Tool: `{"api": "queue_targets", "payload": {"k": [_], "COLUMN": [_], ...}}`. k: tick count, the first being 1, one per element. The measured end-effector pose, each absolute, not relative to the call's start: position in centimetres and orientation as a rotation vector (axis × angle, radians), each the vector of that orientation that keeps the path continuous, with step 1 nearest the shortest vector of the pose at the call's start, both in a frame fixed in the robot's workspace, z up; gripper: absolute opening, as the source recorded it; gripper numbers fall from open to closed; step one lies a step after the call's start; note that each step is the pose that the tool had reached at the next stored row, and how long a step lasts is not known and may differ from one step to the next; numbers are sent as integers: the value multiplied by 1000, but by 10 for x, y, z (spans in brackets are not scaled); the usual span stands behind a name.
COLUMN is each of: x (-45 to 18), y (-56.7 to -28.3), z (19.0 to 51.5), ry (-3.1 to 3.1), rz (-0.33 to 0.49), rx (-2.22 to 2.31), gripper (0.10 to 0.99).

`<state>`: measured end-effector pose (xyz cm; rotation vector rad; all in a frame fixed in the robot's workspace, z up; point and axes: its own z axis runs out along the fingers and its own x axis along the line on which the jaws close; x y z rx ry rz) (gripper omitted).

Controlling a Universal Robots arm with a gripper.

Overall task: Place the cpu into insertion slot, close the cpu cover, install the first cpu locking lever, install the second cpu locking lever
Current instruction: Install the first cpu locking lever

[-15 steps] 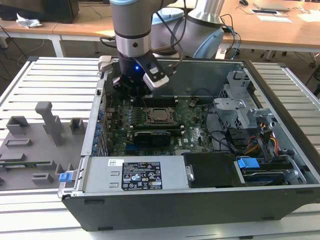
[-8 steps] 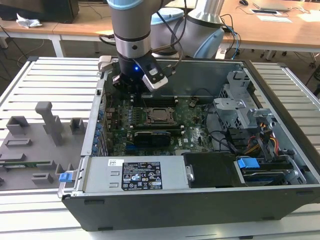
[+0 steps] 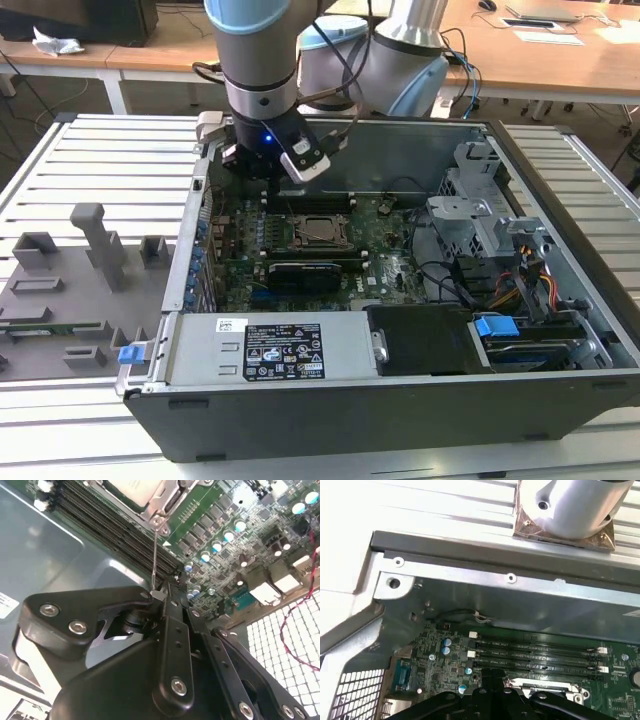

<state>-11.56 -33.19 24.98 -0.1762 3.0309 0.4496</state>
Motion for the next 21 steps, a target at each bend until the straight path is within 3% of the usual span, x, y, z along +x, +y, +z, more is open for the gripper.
{"api": "queue_targets", "payload": {"k": [14, 21], "x": [-47, -46], "y": [-332, -332], "z": [248, 247], "ry": [3043, 3002], "rz": [446, 409], "rx": [-175, -186], "gripper": [106, 106]}}
